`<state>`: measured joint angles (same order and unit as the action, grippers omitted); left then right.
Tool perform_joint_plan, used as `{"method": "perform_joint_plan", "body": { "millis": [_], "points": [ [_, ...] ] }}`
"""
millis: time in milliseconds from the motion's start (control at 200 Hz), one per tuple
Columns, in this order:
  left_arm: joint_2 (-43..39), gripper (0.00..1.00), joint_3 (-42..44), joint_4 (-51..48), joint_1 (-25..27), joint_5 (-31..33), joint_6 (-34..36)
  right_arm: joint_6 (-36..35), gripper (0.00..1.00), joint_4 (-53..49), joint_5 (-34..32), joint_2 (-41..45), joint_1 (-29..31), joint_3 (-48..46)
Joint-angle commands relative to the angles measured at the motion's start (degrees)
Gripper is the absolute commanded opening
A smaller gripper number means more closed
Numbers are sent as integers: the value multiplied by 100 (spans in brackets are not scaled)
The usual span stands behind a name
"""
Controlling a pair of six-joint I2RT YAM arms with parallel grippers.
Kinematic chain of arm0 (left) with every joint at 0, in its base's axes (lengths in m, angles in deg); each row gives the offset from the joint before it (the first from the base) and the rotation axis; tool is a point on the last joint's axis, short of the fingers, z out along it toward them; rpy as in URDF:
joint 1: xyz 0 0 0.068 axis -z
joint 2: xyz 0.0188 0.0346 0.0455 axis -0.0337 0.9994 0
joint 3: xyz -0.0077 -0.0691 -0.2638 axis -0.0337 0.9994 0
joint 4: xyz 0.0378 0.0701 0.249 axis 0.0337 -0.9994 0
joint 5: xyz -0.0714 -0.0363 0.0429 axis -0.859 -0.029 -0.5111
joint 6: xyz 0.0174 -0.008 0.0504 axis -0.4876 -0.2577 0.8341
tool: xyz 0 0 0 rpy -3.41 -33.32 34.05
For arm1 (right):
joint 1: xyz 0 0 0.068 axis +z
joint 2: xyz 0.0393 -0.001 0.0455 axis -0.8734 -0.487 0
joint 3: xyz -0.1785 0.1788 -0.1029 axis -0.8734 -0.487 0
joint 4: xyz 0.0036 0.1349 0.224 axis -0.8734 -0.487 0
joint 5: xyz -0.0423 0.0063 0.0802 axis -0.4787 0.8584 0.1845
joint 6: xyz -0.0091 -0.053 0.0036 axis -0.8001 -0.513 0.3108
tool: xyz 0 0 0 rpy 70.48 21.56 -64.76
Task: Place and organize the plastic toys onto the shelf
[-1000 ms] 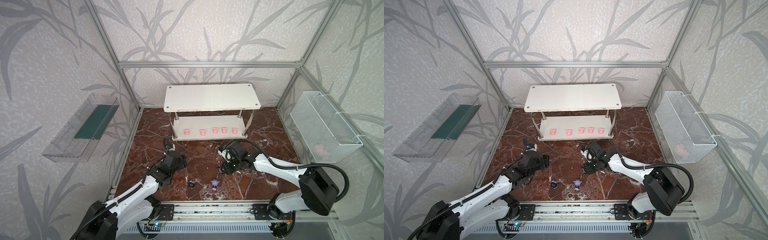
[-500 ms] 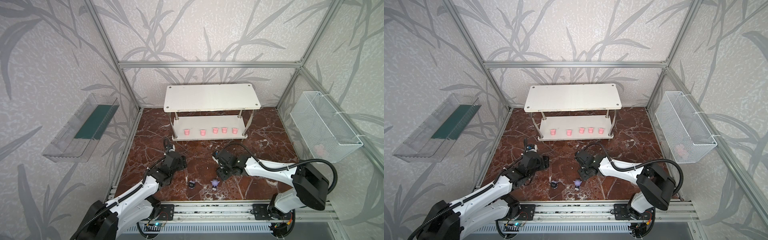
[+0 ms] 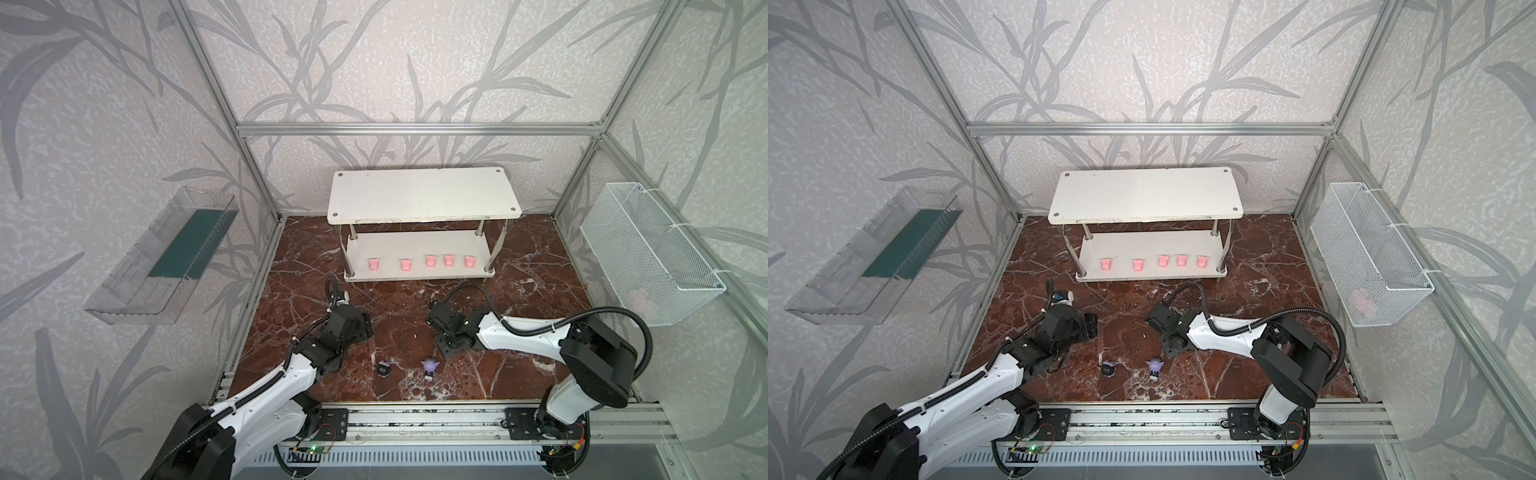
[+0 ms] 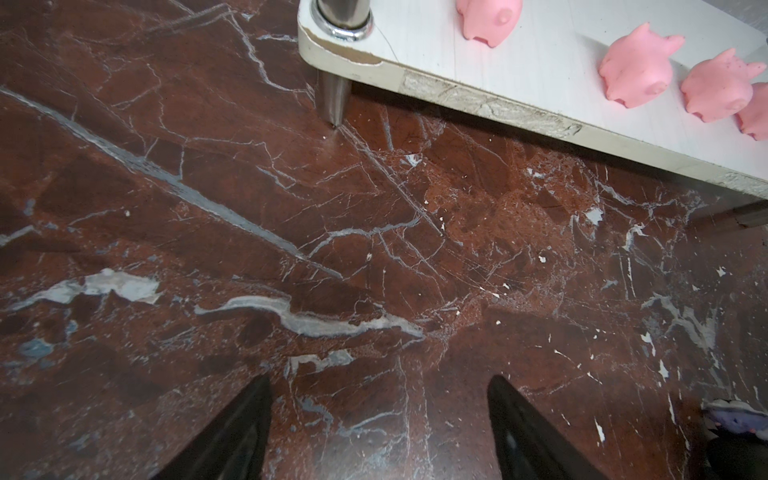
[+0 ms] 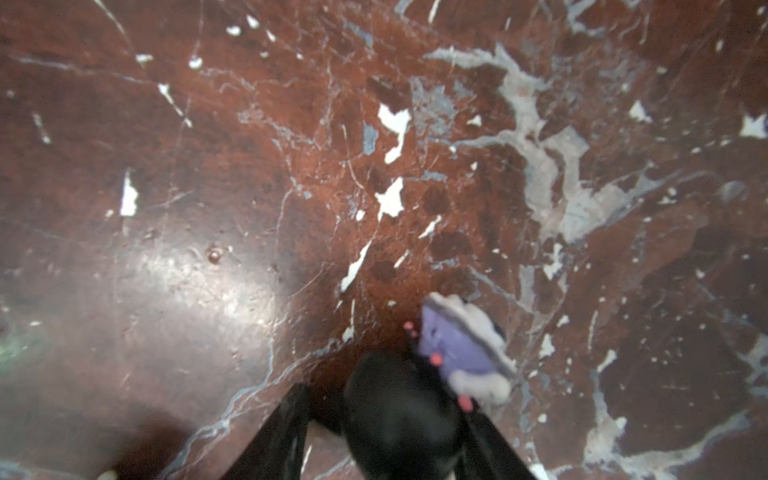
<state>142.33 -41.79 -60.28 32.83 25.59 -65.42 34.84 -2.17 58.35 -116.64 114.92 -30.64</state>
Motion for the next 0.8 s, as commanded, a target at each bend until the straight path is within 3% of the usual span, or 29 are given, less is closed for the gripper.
{"method": "perform_joint_plan", "body": {
  "millis": [0,410,795],
  "points": [
    [7,80,22,23,-36,8,-76,204,47,-123,-331,-152,3,76],
    [70,80,-53,-2,-48,-18,-70,214,31,-238,-235,70,-1,25],
    [-36,80,4,59,-47,-106,-85,-451,27,-2900,1548,922,-818,1103]
  ]
}}
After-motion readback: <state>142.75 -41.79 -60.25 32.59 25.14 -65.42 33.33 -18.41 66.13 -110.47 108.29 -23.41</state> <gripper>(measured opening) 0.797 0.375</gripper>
